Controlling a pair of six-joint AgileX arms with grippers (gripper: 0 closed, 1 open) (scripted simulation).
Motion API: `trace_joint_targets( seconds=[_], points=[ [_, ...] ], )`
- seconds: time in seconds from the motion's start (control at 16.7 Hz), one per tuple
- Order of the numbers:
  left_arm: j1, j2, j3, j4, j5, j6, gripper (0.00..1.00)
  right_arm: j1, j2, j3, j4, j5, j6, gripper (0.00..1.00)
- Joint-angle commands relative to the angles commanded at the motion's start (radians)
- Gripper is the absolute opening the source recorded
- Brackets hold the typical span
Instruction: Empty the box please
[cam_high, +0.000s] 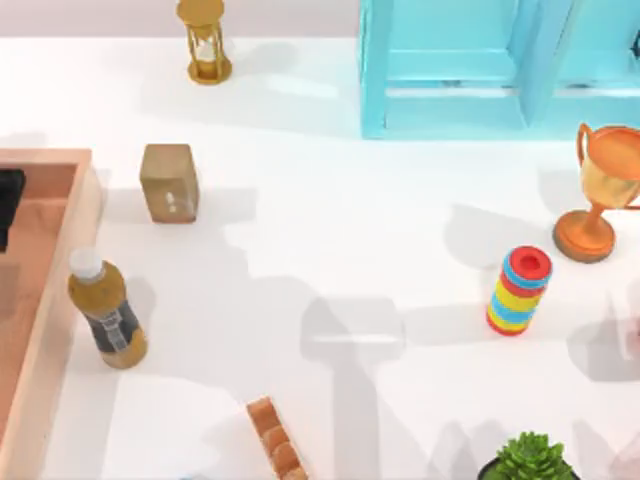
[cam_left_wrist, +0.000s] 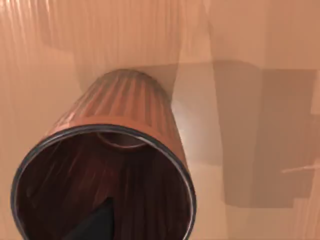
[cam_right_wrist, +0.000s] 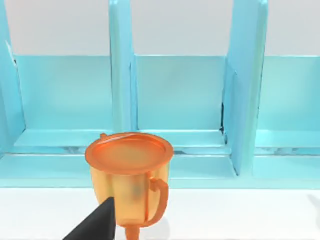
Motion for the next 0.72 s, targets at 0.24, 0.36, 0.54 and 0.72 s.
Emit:
trace_joint_targets(
  seconds=[0.24,0.36,0.54,0.72],
  points=[
    [0.001,0.014,-0.067,0.079,0.0,0.002,1.0,0.0,0.0,0.0,0.0,0.0,0.0,1.0],
    [0.001,0.014,-0.067,0.079,0.0,0.002,1.0,0.0,0.0,0.0,0.0,0.0,0.0,1.0],
    [0.001,0.014,-0.067,0.079,0.0,0.002,0.85,0.0,0.0,0.0,0.0,0.0,0.0,1.0],
    [0.001,0.014,-0.067,0.079,0.0,0.002,0.62,0.0,0.0,0.0,0.0,0.0,0.0,1.0]
  ],
)
